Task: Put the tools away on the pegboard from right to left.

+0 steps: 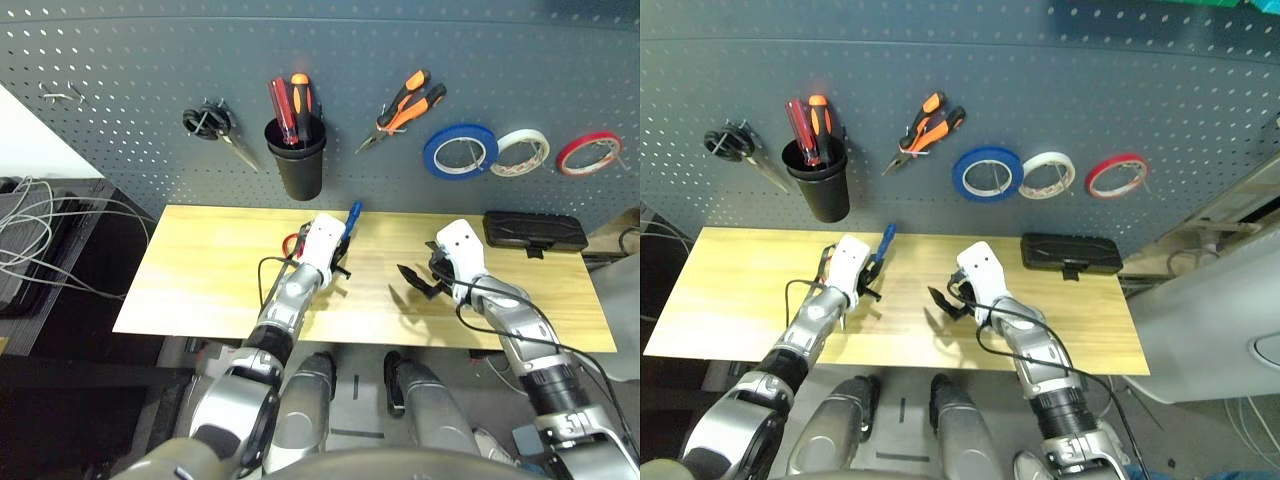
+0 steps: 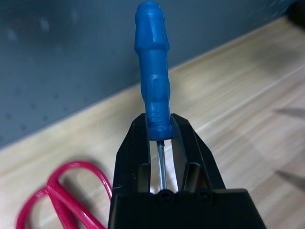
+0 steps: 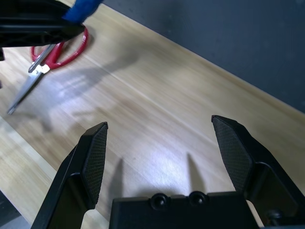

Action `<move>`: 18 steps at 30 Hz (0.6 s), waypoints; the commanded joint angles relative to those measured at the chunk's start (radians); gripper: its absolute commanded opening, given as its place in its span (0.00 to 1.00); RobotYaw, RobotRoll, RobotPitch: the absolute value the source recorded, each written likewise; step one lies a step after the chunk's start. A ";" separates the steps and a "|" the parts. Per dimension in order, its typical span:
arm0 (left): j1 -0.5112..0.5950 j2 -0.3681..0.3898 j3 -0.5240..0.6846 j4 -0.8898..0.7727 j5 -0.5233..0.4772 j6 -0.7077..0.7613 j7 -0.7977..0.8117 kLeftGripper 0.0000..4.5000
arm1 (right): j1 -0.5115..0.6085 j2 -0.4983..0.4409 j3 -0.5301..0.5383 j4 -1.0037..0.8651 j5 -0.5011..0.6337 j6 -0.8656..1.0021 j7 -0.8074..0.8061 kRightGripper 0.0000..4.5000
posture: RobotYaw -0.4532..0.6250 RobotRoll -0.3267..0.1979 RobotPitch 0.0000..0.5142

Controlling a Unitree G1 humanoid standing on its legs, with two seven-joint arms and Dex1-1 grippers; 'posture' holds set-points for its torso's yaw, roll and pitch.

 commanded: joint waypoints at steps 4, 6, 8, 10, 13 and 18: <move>0.091 0.023 -0.058 -0.232 -0.079 -0.116 -0.160 0.12 | -0.037 0.016 -0.001 0.008 0.029 -0.064 0.037 1.00 | 0.52 0.62 0.39; 0.098 0.024 -0.067 -0.272 -0.102 -0.148 -0.190 0.12 | -0.050 0.022 0.001 0.013 0.035 -0.088 0.052 1.00 | 0.52 0.62 0.38; 0.092 0.017 -0.068 -0.314 -0.131 -0.169 -0.209 0.12 | -0.062 0.026 0.005 0.017 0.041 -0.116 0.068 1.00 | 0.53 0.62 0.37; 0.079 0.008 -0.064 -0.353 -0.156 -0.174 -0.216 0.12 | -0.071 0.029 0.007 0.018 0.047 -0.139 0.084 1.00 | 0.53 0.62 0.37; 0.041 0.000 -0.052 -0.404 -0.177 -0.178 -0.209 0.12 | -0.088 0.032 0.008 0.005 0.058 -0.174 0.107 1.00 | 0.53 0.62 0.36; -0.044 0.002 -0.007 -0.471 -0.193 -0.182 -0.168 0.12 | -0.126 0.049 0.006 -0.025 0.074 -0.180 0.121 1.00 | 0.53 0.62 0.35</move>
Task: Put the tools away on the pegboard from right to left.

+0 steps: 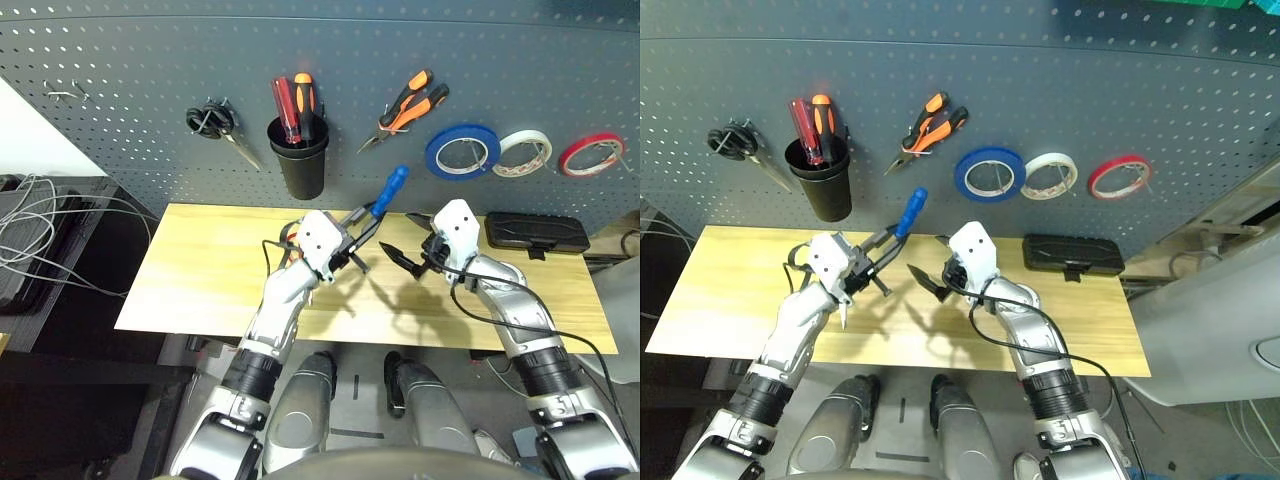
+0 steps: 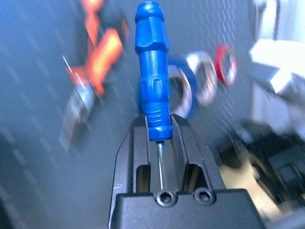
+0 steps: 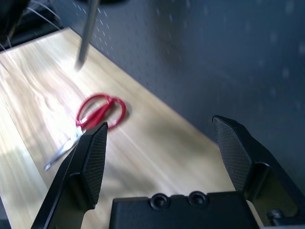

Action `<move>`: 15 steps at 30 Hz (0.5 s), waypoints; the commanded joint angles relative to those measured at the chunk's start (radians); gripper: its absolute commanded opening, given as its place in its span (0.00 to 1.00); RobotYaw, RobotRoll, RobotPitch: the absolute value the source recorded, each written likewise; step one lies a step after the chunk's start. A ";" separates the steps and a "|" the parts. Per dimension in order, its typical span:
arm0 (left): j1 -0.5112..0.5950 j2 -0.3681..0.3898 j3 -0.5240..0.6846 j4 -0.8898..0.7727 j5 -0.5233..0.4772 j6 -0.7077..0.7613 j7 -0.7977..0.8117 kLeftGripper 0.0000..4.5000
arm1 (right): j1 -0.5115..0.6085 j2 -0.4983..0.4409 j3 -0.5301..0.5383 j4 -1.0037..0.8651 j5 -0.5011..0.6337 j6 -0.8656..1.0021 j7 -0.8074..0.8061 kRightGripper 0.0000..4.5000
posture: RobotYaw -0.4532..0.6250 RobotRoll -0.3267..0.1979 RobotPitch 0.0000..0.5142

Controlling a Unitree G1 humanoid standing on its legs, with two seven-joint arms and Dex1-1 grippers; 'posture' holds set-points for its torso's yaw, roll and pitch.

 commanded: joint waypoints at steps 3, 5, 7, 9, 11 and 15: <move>-0.090 0.006 0.055 -0.083 -0.016 0.001 0.054 0.12 | -0.038 0.025 0.007 -0.052 0.040 0.012 0.012 1.00 | 0.54 0.62 0.34; -0.130 0.013 0.078 -0.103 -0.021 0.011 0.072 0.12 | -0.054 0.034 0.007 -0.072 0.050 0.023 0.008 1.00 | 0.54 0.62 0.34; -0.161 0.019 0.095 -0.114 -0.026 0.021 0.088 0.12 | -0.069 0.045 0.004 -0.089 0.060 0.036 0.001 1.00 | 0.54 0.62 0.34; -0.199 0.032 0.117 -0.117 -0.032 0.032 0.102 0.12 | -0.099 0.065 -0.001 -0.104 0.073 0.059 -0.014 1.00 | 0.54 0.62 0.34; -0.222 0.040 0.131 -0.116 -0.039 0.043 0.112 0.12 | -0.122 0.078 -0.003 -0.112 0.084 0.079 -0.024 1.00 | 0.54 0.62 0.34; -0.251 0.053 0.158 -0.102 -0.047 0.058 0.135 0.12 | -0.171 0.102 -0.008 -0.107 0.096 0.117 -0.046 1.00 | 0.54 0.62 0.35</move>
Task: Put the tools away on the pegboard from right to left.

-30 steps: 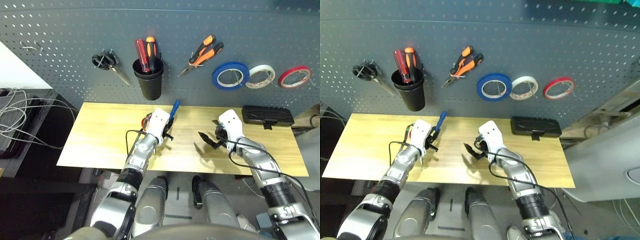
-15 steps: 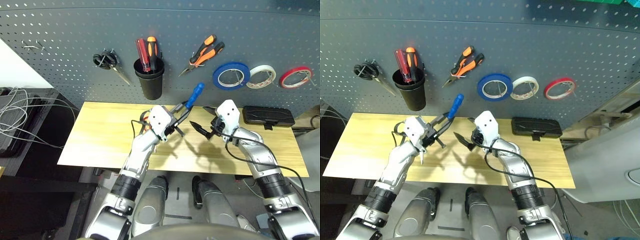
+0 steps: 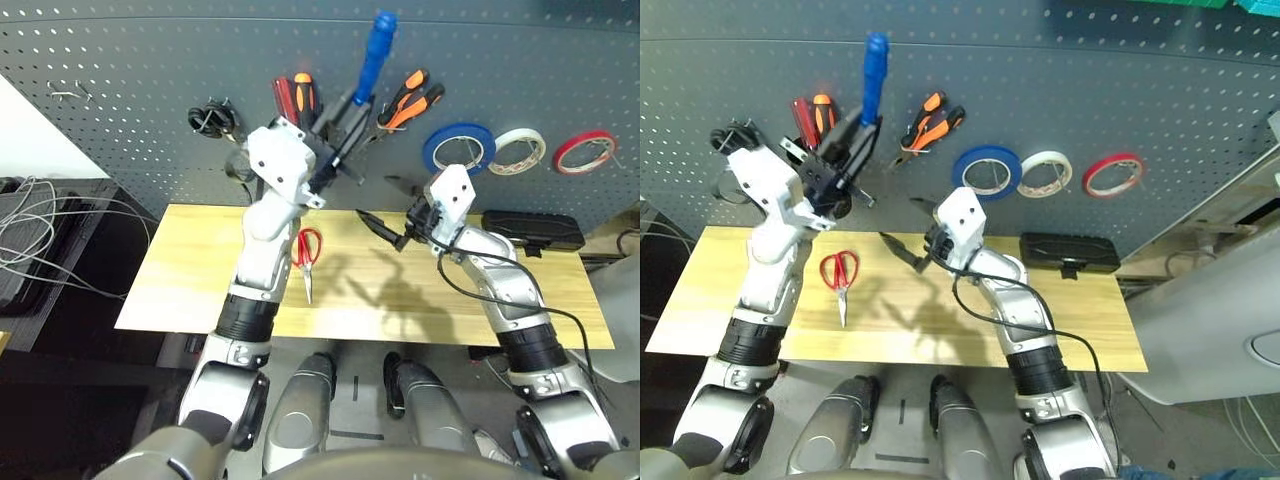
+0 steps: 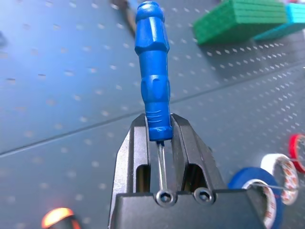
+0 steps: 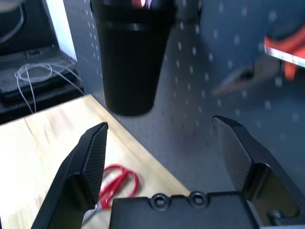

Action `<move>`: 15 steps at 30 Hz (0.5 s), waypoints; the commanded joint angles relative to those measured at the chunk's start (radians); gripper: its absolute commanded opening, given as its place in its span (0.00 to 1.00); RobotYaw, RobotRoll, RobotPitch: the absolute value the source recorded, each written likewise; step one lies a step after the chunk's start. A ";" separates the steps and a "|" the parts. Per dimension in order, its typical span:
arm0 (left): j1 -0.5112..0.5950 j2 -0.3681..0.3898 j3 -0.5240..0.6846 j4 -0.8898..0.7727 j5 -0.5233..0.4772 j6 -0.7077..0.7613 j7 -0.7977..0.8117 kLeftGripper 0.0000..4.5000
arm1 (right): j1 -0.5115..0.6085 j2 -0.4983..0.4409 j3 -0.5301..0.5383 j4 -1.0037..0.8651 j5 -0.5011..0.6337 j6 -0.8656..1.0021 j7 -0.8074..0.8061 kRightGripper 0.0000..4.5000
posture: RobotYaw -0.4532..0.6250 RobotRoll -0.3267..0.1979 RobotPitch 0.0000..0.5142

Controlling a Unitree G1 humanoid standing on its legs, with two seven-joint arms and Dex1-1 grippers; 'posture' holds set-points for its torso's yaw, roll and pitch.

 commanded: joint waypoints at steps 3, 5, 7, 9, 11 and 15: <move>-0.016 0.013 0.026 0.025 -0.003 0.013 0.024 0.12 | -0.050 0.028 -0.007 0.007 0.028 0.033 -0.024 1.00 | 0.54 0.62 0.35; -0.013 0.014 0.030 0.045 -0.001 0.001 0.027 0.12 | -0.073 0.043 -0.006 0.019 0.032 0.031 -0.031 1.00 | 0.54 0.62 0.35; -0.010 0.017 0.033 0.065 0.007 -0.010 0.034 0.12 | -0.093 0.056 -0.005 0.033 0.033 0.027 -0.037 1.00 | 0.54 0.62 0.36; -0.010 0.019 0.037 0.086 0.015 -0.017 0.045 0.12 | -0.107 0.065 -0.004 0.046 0.031 0.021 -0.041 1.00 | 0.54 0.62 0.36; -0.012 0.021 0.040 0.106 0.023 -0.026 0.056 0.12 | -0.118 0.072 -0.003 0.058 0.029 0.016 -0.045 1.00 | 0.54 0.62 0.36; -0.002 0.029 0.041 0.155 0.041 -0.039 0.070 0.12 | -0.131 0.087 -0.002 0.075 0.027 0.010 -0.054 1.00 | 0.54 0.62 0.36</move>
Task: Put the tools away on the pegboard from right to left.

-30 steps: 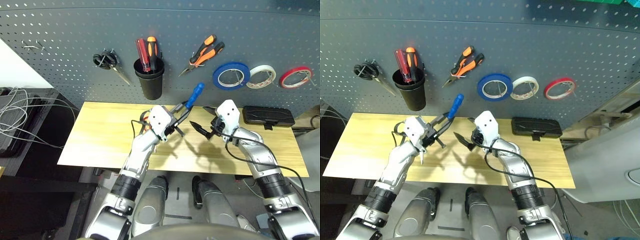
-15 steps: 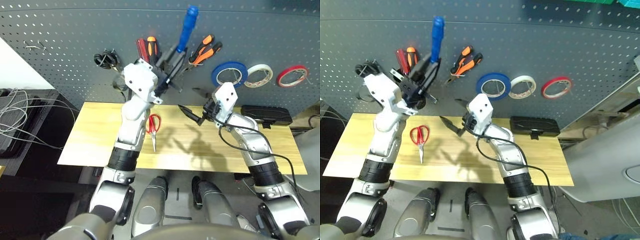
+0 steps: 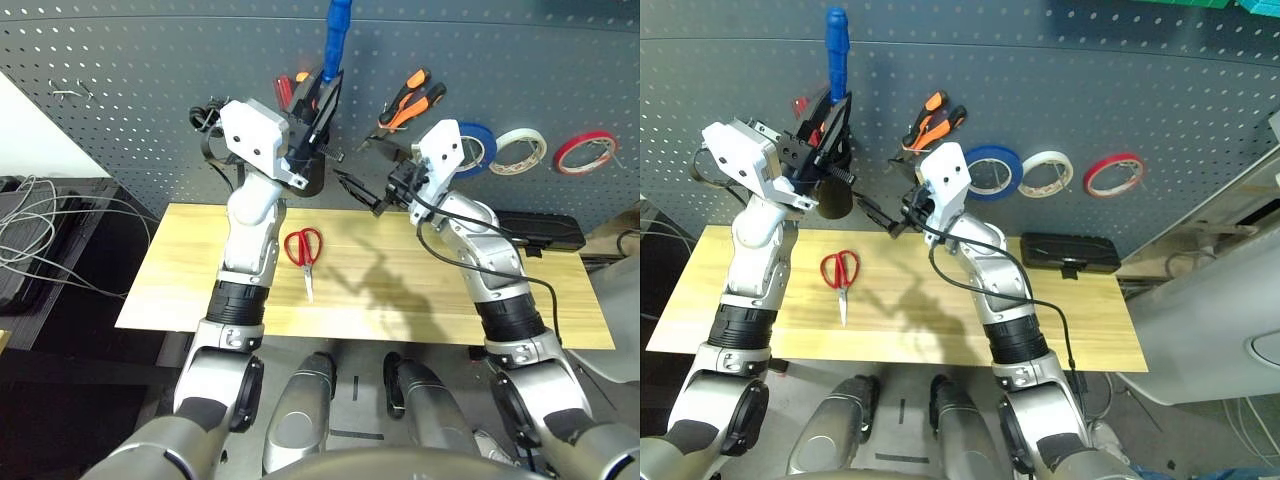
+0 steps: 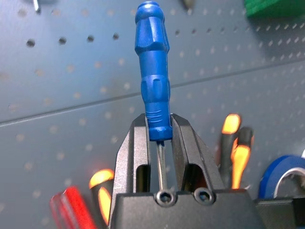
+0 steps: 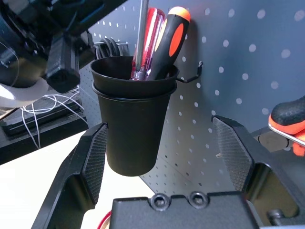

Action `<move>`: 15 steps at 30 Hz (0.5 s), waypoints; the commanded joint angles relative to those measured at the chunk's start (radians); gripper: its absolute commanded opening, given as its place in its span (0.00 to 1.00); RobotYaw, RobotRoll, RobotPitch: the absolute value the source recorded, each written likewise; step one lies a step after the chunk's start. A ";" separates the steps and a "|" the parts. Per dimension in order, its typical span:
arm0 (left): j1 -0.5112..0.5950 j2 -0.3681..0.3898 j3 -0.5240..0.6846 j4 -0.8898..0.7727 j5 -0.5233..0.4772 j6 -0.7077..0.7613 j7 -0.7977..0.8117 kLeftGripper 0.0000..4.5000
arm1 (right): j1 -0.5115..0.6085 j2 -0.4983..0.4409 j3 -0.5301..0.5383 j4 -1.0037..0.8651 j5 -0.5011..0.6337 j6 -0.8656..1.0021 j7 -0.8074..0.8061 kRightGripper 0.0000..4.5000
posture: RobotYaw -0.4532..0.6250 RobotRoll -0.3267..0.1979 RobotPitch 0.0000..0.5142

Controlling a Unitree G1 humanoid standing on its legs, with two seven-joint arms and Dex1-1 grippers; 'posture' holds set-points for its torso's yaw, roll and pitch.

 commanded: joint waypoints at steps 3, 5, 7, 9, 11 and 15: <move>0.028 0.010 0.001 0.058 0.032 -0.017 0.022 0.12 | -0.003 0.009 0.005 0.015 0.001 -0.012 -0.004 1.00 | 0.54 0.62 0.37; 0.041 0.013 0.000 0.070 0.041 -0.019 0.029 0.12 | 0.000 0.009 0.006 0.014 0.002 -0.011 -0.004 1.00 | 0.54 0.62 0.37; 0.051 0.016 -0.002 0.074 0.046 -0.015 0.034 0.12 | 0.002 0.008 0.006 0.012 0.002 -0.009 -0.005 1.00 | 0.54 0.62 0.37; 0.056 0.017 -0.004 0.076 0.049 -0.014 0.038 0.12 | 0.003 0.007 0.006 0.011 0.002 -0.009 -0.005 1.00 | 0.54 0.62 0.37; 0.058 0.018 -0.003 0.076 0.054 -0.015 0.043 0.12 | 0.005 0.005 0.005 0.010 0.001 -0.007 -0.006 1.00 | 0.54 0.62 0.37; 0.060 0.022 -0.010 0.056 0.057 -0.052 0.033 0.40 | 0.022 -0.008 0.001 -0.001 0.001 -0.002 -0.007 1.00 | 0.54 0.62 0.37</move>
